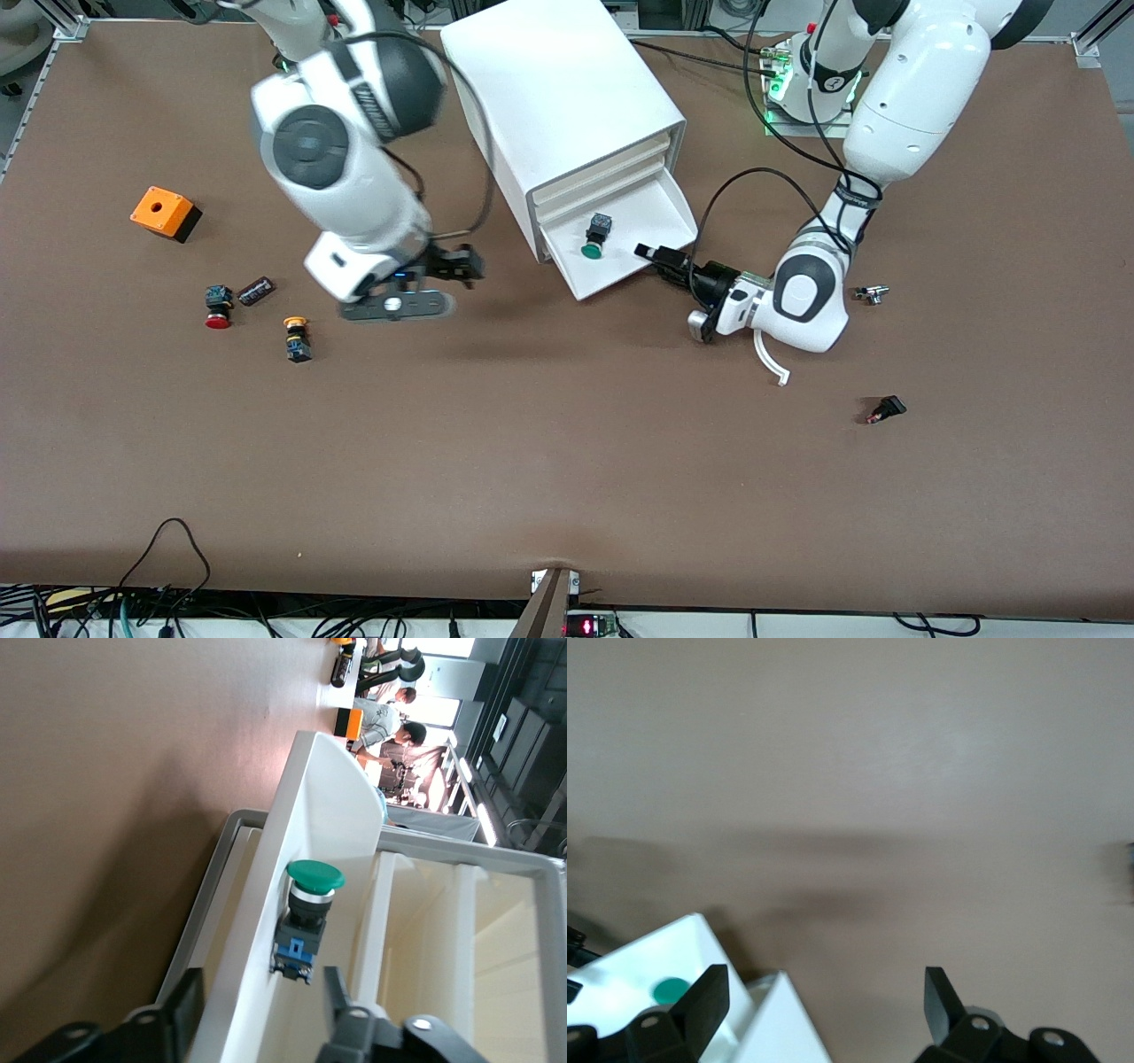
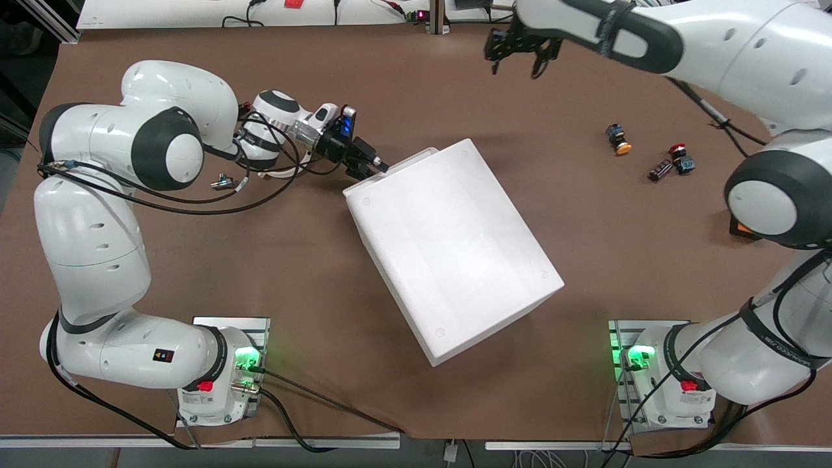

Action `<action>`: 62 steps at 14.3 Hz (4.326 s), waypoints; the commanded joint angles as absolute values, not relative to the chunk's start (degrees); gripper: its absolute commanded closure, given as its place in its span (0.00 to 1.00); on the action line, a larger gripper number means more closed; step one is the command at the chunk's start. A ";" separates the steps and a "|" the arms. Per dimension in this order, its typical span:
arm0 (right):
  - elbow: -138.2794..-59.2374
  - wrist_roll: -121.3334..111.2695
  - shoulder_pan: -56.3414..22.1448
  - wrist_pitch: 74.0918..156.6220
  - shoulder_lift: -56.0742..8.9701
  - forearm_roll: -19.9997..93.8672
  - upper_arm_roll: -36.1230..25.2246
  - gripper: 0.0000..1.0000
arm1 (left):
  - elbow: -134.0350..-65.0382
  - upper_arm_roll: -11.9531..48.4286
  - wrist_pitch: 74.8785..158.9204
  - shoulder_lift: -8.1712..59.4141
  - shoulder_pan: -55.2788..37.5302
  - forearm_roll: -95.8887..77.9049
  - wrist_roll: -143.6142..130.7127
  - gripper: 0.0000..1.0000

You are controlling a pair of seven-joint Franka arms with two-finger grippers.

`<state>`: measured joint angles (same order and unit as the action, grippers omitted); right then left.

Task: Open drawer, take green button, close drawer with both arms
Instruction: 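Grasp the green button in the drawer with the right gripper while the left withdraws, then lift the green button out and carry it toward the other buttons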

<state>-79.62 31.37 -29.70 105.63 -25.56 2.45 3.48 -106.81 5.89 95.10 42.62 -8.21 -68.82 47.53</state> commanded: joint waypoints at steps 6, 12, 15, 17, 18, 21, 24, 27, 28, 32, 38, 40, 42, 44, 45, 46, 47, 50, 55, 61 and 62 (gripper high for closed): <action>-63.73 56.48 -41.91 108.80 -42.69 -1.22 2.37 0.02 | -96.78 6.24 85.52 39.65 5.52 -47.14 36.75 0.00; -63.46 70.47 -48.07 111.36 -46.32 -1.49 2.46 0.03 | -91.32 6.24 84.55 33.41 9.40 -25.26 35.86 0.00; -63.81 75.75 -50.27 110.66 -47.46 -1.67 2.46 0.03 | -91.14 6.24 84.64 27.97 9.49 -16.11 31.57 0.00; -64.68 77.08 -50.97 110.65 -47.72 -1.58 2.46 0.04 | -91.06 6.59 85.08 25.06 9.40 -11.10 28.49 0.00; -65.30 77.17 -51.15 110.65 -47.72 -1.58 2.46 0.04 | -91.14 6.77 85.69 23.66 9.32 -9.60 25.78 0.00; -67.05 77.08 -51.77 110.74 -47.72 -1.76 2.46 0.05 | -91.14 7.90 85.78 20.14 8.44 -5.46 17.60 0.00; -68.37 76.47 -51.77 110.74 -47.64 -3.34 2.46 0.20 | -89.84 8.61 85.96 17.67 8.26 -2.64 10.75 0.00; -68.99 75.94 -51.77 110.74 -47.55 -3.52 2.46 0.48 | -84.83 8.70 85.61 17.67 8.35 -2.37 -1.10 0.00; -69.26 75.76 -51.77 110.74 -47.55 -3.52 2.46 0.54 | -83.34 8.70 85.43 17.67 8.35 -2.29 -4.10 0.00; -69.35 75.76 -51.77 110.83 -47.55 -3.78 2.46 0.82 | -81.91 8.79 85.69 14.69 8.35 -1.23 -8.79 0.00; -69.26 74.80 -51.86 110.74 -47.46 -4.57 2.46 1.00 | -82.70 8.80 84.29 9.42 5.91 5.69 -7.57 0.00; -68.65 73.66 -51.42 110.13 -46.94 -4.31 2.37 1.00 | -82.79 6.78 83.94 7.92 2.92 7.55 -4.06 0.00; -67.07 72.17 -50.81 108.21 -46.67 -3.96 2.11 1.00 | -83.14 2.48 84.11 6.68 -1.30 7.38 -2.56 0.00; -62.60 70.85 -49.58 104.08 -46.67 -3.78 2.72 1.00 | -86.38 0.44 87.08 4.15 -2.55 6.77 -1.24 0.00; -62.06 70.32 -49.22 103.19 -46.67 -3.61 2.72 1.00 | -88.83 0.18 89.71 2.56 -2.72 6.77 -0.19 0.00; -61.96 69.88 -49.04 102.92 -46.50 -3.60 2.72 1.00 | -91.03 -0.52 91.56 1.16 -2.72 6.68 0.17 0.00; -61.70 69.18 -48.26 102.66 -45.89 -3.52 2.81 1.00 | -92.62 -0.53 92.28 0.36 -2.46 6.42 0.18 0.00; -61.61 61.03 -44.40 99.42 -42.99 -1.59 2.81 1.00 | -93.17 -0.44 90.44 1.13 -1.76 6.42 -0.70 0.00; -62.31 38.20 -33.52 92.38 -35.78 -0.01 2.37 1.00 | -93.69 2.28 88.06 4.82 -2.37 1.88 -9.45 0.00; -72.30 11.99 -17.69 90.69 -30.86 1.32 2.20 1.00 | -96.84 5.87 95.86 12.39 -2.37 -8.26 -24.75 0.00; -75.55 8.65 -15.14 92.01 -29.72 1.49 2.20 1.00 | -99.81 8.15 99.54 12.22 -2.37 -8.26 -28.00 0.00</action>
